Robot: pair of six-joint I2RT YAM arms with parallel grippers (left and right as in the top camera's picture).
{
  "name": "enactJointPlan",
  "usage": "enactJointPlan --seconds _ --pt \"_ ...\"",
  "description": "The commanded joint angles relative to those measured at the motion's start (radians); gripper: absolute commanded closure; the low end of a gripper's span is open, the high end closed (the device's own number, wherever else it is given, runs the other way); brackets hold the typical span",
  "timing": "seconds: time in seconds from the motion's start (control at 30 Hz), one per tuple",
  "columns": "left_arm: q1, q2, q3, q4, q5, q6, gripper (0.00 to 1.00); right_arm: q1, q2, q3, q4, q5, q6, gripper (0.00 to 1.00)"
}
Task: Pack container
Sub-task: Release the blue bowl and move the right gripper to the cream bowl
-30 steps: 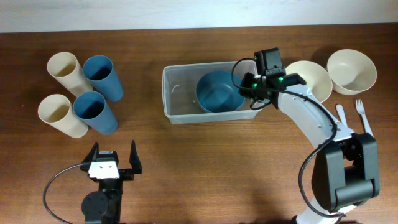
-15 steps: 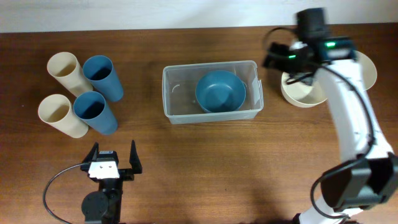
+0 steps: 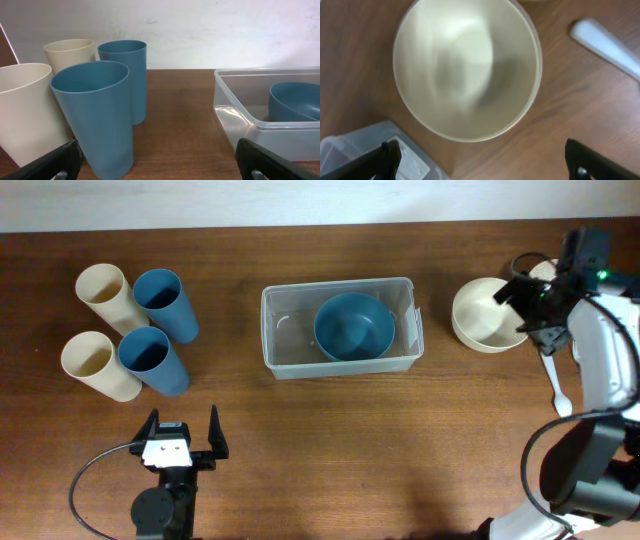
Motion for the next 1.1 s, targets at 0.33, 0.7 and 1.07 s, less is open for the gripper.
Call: enactJointPlan --seconds 0.33,0.7,1.07 --pt "0.004 -0.007 -0.004 -0.003 0.011 0.015 0.0 -0.005 0.016 -0.211 0.192 -0.028 0.202 0.01" --pt "0.004 -0.007 -0.004 -0.003 0.011 0.015 0.01 0.003 0.054 -0.251 0.253 -0.023 0.216 0.0" --pt "0.004 -0.007 -0.004 -0.003 0.011 0.015 0.0 0.003 0.121 -0.251 0.271 -0.022 0.216 0.19"
